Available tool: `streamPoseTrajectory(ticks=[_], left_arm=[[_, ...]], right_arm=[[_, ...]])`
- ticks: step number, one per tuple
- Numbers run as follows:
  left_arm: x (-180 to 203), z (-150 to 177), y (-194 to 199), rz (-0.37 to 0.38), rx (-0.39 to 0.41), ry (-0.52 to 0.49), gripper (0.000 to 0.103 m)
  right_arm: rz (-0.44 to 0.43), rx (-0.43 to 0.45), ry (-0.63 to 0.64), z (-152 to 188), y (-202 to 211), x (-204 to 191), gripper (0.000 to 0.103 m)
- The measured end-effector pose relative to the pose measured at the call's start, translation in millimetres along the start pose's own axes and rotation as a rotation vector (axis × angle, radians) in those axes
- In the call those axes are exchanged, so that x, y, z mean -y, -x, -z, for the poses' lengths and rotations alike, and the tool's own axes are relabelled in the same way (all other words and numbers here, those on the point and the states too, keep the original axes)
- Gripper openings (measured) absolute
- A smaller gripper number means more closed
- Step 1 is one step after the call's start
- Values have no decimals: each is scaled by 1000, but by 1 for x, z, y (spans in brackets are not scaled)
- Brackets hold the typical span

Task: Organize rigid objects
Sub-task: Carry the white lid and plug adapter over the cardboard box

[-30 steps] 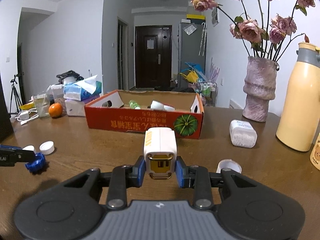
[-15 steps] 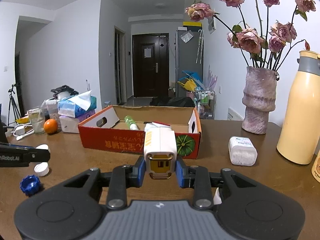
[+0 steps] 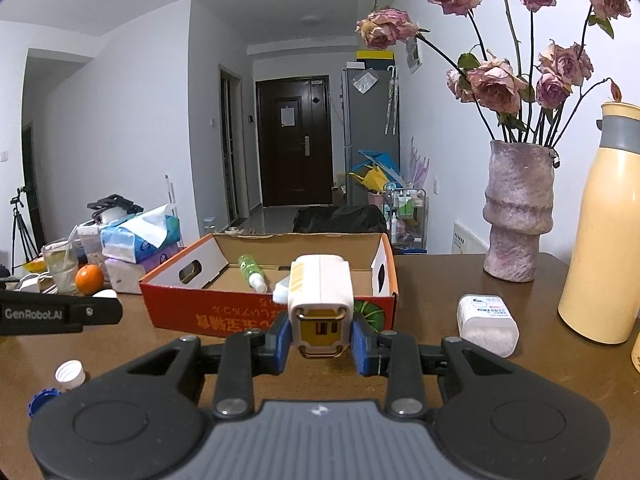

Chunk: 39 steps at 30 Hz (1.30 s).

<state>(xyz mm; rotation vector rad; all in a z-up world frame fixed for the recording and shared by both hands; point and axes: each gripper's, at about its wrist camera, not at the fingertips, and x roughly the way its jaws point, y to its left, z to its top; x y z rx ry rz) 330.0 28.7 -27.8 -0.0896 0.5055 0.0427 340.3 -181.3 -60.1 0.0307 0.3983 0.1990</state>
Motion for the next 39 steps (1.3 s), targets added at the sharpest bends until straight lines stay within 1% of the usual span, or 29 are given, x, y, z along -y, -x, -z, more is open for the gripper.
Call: streamPoseTrajectory(ticks=[17, 21, 39], left_arm=[[10, -21, -29, 2, 18, 25, 40], [13, -26, -37, 2, 22, 29, 40], [13, -42, -81, -36, 26, 50, 40]], right_arm=[[1, 10, -17, -15, -22, 6, 30], [3, 9, -22, -20, -34, 8, 30], [9, 5, -42, -34, -73, 12, 30]])
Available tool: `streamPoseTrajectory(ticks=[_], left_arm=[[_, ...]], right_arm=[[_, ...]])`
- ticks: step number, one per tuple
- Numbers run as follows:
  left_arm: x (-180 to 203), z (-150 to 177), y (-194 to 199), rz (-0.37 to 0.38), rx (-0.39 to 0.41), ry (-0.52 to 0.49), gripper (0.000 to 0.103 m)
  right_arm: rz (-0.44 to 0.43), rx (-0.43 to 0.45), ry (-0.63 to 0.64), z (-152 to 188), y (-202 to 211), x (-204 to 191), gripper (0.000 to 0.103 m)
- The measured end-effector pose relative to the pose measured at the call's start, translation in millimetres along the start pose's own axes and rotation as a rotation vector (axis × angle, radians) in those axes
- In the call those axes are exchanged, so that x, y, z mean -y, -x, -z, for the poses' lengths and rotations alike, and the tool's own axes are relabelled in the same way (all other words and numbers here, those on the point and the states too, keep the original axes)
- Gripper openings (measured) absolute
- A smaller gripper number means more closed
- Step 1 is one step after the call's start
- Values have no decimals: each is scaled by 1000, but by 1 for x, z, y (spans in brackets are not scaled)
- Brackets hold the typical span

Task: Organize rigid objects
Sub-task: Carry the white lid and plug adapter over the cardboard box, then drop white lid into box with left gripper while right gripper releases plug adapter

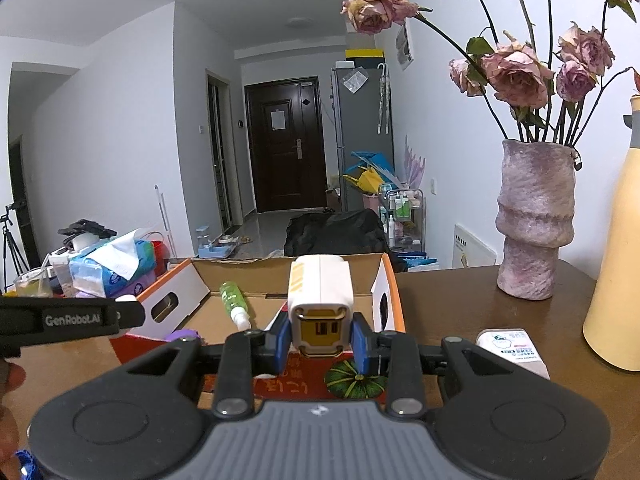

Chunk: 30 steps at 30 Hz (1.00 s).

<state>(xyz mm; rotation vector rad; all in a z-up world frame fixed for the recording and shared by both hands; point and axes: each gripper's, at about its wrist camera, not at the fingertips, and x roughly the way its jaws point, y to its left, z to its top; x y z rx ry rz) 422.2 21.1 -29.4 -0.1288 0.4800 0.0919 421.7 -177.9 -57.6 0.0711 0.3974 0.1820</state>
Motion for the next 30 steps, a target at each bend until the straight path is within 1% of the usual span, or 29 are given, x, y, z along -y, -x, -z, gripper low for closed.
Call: streamPoseTrajectory(ticks=[14, 30], left_arm=[[5, -10, -29, 0, 0, -6, 41], [9, -23, -64, -20, -3, -28, 41]], right_arm=[[10, -5, -4, -9, -28, 0, 30], [17, -14, -6, -14, -55, 1, 30]])
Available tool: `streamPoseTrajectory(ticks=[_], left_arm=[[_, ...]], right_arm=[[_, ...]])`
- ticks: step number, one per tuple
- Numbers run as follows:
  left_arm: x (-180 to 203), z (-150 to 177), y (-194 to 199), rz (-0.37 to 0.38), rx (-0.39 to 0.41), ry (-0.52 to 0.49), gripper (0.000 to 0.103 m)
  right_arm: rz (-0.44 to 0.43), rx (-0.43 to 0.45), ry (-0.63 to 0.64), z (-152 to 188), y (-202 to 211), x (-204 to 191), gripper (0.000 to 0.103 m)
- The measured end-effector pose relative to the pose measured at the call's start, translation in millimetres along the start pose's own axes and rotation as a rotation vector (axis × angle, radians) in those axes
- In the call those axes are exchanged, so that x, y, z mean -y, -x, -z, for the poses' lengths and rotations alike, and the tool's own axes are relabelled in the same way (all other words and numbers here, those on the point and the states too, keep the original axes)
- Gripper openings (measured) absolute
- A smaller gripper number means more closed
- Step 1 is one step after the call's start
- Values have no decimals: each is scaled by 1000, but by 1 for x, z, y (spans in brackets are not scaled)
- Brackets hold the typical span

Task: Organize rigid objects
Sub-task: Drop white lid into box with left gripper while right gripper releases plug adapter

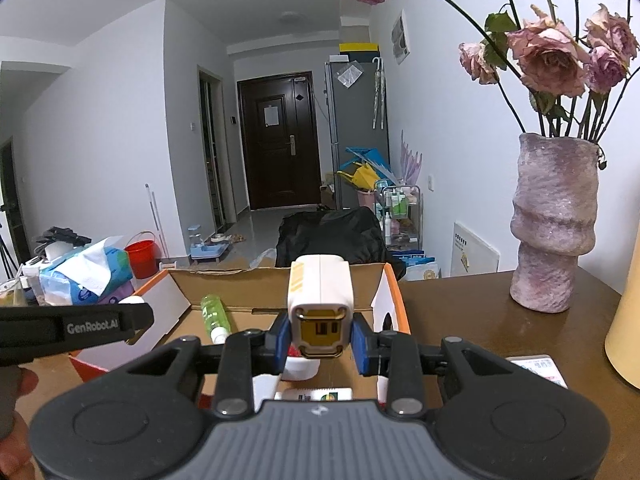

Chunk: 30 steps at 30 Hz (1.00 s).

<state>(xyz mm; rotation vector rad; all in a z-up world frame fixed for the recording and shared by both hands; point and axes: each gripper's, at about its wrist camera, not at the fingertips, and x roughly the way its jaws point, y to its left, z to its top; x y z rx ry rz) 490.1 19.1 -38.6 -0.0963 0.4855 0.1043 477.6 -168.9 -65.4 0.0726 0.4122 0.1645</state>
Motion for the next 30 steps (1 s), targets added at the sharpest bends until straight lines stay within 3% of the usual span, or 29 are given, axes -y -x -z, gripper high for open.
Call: streamPoseTrajectory(ticks=[20, 22, 23, 24, 25, 26, 30], left_arm=[[-9, -14, -43, -40, -18, -4, 41], [-13, -14, -47, -40, -31, 7, 49], [-15, -14, -48, -47, -35, 15, 59], [-16, -15, -49, -56, -37, 20, 66], [-18, -15, -49, -71, -40, 29, 83], [-19, -15, -49, -83, -39, 37, 92], [-22, -15, -48, -116, -30, 45, 103]], right_arm=[[2, -42, 12, -12, -47, -7, 31], [3, -60, 7, -12, -51, -6, 31], [8, -60, 5, -13, -52, -5, 35], [13, -64, 3, -13, -53, -4, 51], [22, -65, -4, -14, -53, -1, 61], [33, -60, -12, -14, -52, 0, 76], [47, -52, -24, -15, -49, 4, 90]])
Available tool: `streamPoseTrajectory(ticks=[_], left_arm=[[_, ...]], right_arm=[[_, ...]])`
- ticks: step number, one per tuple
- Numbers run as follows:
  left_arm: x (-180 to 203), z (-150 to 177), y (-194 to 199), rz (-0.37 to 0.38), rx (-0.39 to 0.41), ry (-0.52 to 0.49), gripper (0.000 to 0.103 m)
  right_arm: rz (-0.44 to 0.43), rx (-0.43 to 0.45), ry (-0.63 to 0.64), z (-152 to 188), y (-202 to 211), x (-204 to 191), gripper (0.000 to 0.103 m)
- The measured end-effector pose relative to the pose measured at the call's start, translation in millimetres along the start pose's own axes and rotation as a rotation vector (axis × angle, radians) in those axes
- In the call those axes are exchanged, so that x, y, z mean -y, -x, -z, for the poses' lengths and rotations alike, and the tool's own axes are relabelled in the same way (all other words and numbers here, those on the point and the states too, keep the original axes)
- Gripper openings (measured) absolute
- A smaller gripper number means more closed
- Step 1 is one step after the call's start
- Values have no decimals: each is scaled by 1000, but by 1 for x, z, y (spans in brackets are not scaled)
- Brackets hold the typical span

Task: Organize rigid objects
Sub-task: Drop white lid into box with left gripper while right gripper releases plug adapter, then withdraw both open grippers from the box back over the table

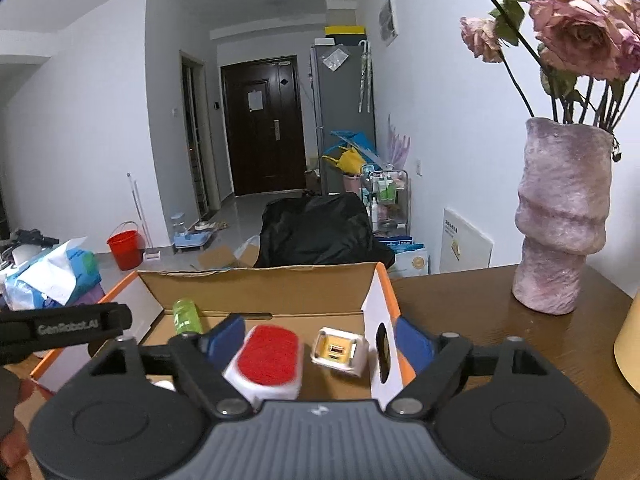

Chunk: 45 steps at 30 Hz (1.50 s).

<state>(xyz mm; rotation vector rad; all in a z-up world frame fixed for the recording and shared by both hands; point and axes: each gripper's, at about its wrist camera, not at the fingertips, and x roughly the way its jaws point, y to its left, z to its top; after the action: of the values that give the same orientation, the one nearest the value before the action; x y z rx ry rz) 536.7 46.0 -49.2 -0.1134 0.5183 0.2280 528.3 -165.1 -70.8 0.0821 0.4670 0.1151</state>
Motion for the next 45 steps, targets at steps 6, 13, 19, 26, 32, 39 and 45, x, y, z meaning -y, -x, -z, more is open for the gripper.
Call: streamPoseTrajectory(ticks=[6, 13, 19, 26, 32, 39, 45], left_arm=[[-1, -1, 0, -12, 4, 0, 103], [-1, -1, 2, -12, 9, -3, 103], [-1, 0, 8, -10, 21, 7, 103], [2, 2, 17, -6, 36, -6, 103], [-2, 4, 24, -4, 43, -2, 103], [-5, 10, 33, -18, 51, -19, 103], [-8, 16, 43, -19, 62, -18, 103]], right_arm=[[-1, 2, 6, 0, 2, 0, 101], [0, 4, 7, -1, 4, 0, 103], [-6, 12, 14, -2, 10, -1, 103], [-10, 28, 18, -2, 20, -2, 103], [-16, 35, 23, 0, 29, 0, 103], [-24, 37, 28, 5, 40, 3, 103], [-19, 43, 43, 9, 51, 5, 103]])
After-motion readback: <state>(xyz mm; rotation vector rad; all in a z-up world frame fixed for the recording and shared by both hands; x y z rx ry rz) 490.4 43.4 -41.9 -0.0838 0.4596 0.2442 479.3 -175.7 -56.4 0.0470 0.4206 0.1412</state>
